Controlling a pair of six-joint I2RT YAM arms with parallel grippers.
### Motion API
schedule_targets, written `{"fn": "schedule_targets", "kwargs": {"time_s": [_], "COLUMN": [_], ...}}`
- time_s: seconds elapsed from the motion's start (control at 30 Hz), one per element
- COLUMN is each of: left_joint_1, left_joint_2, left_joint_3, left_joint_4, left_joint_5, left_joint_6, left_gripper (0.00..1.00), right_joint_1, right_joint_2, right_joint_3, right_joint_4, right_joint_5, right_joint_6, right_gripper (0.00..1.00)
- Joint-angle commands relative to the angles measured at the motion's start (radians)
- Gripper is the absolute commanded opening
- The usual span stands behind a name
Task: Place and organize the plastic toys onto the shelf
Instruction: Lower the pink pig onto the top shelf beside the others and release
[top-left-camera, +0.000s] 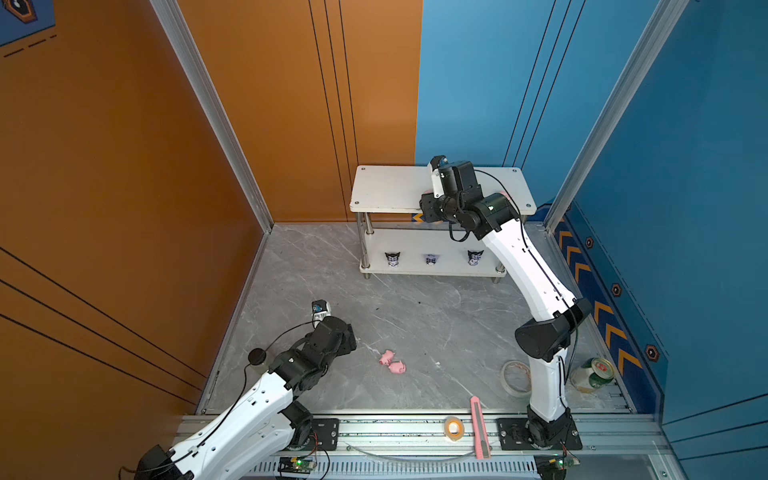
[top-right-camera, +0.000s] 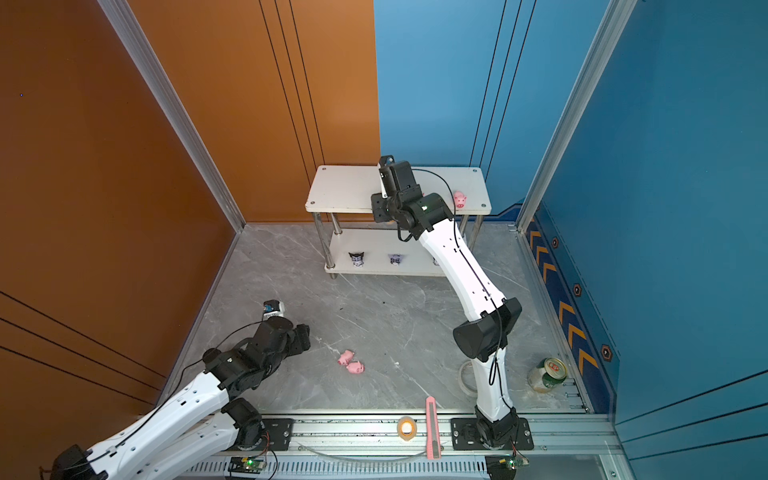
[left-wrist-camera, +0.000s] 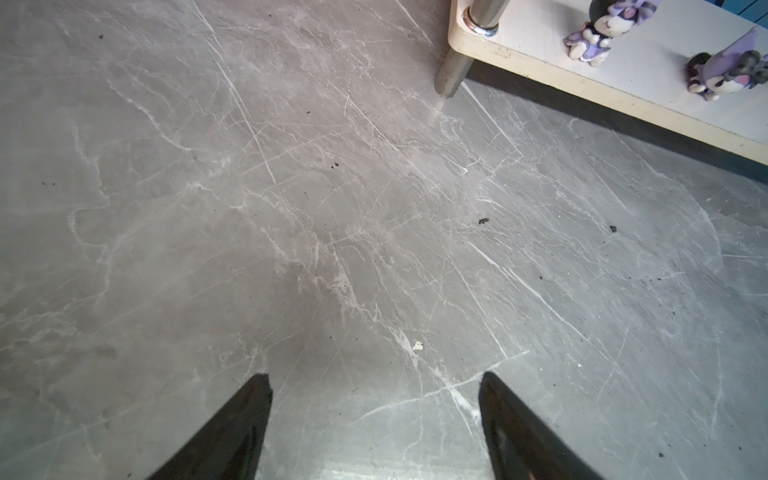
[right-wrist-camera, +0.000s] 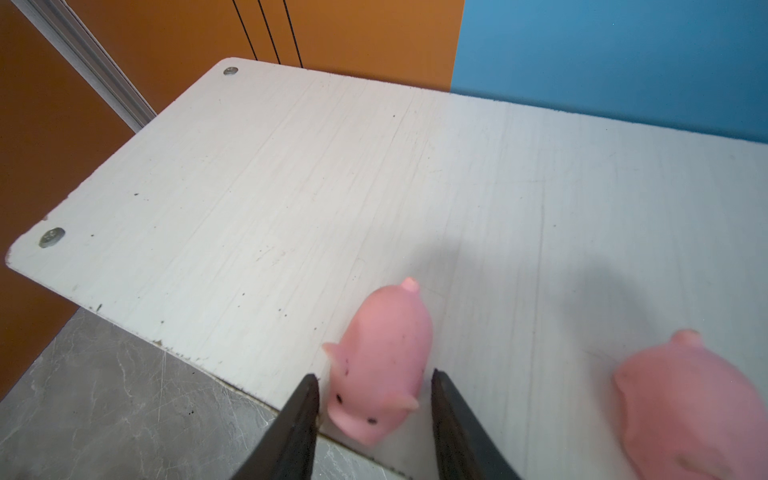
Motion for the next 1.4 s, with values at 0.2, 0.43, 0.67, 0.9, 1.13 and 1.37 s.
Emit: {"fn": "schedule_targets", "kwargs": {"time_s": [0.2,0.43,0.67,0.9,1.13,1.37], "left_joint_1": [0.015,0.016,0.018,0.017,0.017,0.019], "left_joint_2": [-0.014,-0.015,-0.020,-0.020,-0.010,0.046], "left_joint_3": [-0.019,-0.012,-0.010,-0.004,-0.002,0.024], "left_joint_4": [-0.014,-0.016,-0.016,-0.016,-0.014,0.006], "left_joint_5": [0.013,0.019,0.026,0.028,0.022,0.030], "left_joint_6": [-0.004,0.000,-0.002,-0.002,-0.001,0.008], "left_gripper": [0.80,0.80,0.80,0.80,0.80,0.80], "right_joint_1": [-0.006,-0.007,-0.013,-0.036,-0.101,-0.136], "right_joint_2": [-0.002,-0.048,-0.110,-0.156,-0.166,-0.147], "right_joint_3": [0.028,0.031,0.027,-0.008,-0.067,-0.081], "right_joint_4": [0.018,0.017,-0.002,-0.010,-0.009,-0.006], "right_joint_5": [-0.021,-0.039,-0.010,0.013,-0.001,-0.008], "right_joint_6": [0.014,0.013,-0.013,-0.029,-0.018,-0.012], "right_gripper": [0.51,0.54,0.56,0.57,0.61,0.66]}}
